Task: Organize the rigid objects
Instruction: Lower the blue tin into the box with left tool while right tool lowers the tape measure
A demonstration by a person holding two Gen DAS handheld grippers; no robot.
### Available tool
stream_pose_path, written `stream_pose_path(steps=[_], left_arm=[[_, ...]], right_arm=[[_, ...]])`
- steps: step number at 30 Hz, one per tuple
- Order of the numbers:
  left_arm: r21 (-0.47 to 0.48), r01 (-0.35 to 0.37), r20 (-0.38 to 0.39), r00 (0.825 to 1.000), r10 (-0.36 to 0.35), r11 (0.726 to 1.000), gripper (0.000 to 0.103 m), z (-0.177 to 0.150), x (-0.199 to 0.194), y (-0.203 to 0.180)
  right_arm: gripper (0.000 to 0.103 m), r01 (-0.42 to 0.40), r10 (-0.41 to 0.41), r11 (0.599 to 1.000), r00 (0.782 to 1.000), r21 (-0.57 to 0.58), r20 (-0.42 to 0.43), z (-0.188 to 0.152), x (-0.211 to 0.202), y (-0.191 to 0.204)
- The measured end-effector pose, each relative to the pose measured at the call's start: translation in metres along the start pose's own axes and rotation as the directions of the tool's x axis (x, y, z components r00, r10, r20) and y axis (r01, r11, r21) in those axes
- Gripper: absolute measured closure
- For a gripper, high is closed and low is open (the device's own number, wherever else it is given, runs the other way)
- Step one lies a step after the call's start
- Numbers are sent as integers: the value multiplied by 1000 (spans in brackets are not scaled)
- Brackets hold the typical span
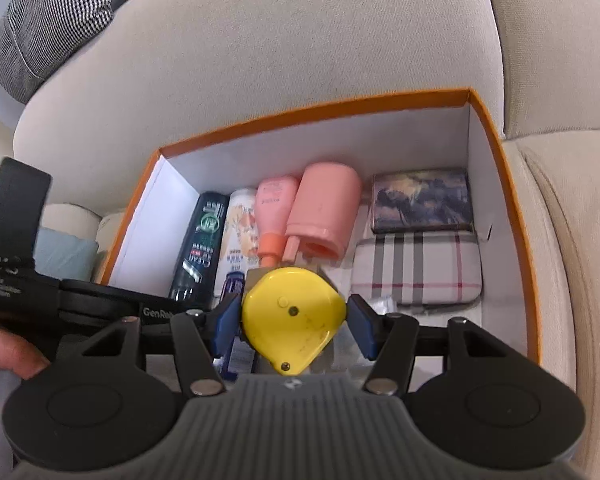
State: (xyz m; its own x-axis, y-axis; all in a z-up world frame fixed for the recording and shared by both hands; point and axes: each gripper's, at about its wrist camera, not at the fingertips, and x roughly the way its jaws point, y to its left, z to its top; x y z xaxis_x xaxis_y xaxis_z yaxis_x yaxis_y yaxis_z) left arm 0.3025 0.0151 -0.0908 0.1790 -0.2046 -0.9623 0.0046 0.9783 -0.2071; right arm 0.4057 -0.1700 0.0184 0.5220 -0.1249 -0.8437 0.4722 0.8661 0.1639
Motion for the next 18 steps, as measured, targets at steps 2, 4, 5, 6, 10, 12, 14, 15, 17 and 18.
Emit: stream_pose_path(steps=[2,4,5,6,10,12,14,15,17,18], left_arm=[[-19,15,33,999,-14,1000,81,-4,-9,5],[-36,39,78,996,-36,999,81,-8,-18,7],[-44,48,102,994,-43,998,81,-10,-24,9],[-49,53,125,991,-47,997,81,-14,-30,10],[-82,100,189,978,-83,992,81,-25,-44,17],[-101,125,203,974,-103,987,81,-29,-46,22],[-117,143,215,970,-116,983,81,-33,-46,25],[-127,151,221,968,-120,980,81,-35,-45,27],[-141,161,232,965,-126,977,81,-38,-45,29],[-145,172,239,962,-135,974,81,-39,-45,30]], right_arm=[[44,5,-4,999,1000,33,-27,-2,0,2],[44,2,2,998,998,67,-60,-4,1,2],[44,4,2,996,997,84,-78,-5,3,3],[44,10,-3,996,997,91,-81,-5,3,4],[44,55,-43,991,993,118,-108,-2,11,12],[44,73,-58,990,990,119,-126,1,15,19],[44,104,-88,989,984,101,-158,5,21,26],[44,109,-93,990,981,86,-171,6,25,29],[44,133,-122,990,971,38,-207,9,34,38],[44,147,-137,989,967,28,-217,9,37,41]])
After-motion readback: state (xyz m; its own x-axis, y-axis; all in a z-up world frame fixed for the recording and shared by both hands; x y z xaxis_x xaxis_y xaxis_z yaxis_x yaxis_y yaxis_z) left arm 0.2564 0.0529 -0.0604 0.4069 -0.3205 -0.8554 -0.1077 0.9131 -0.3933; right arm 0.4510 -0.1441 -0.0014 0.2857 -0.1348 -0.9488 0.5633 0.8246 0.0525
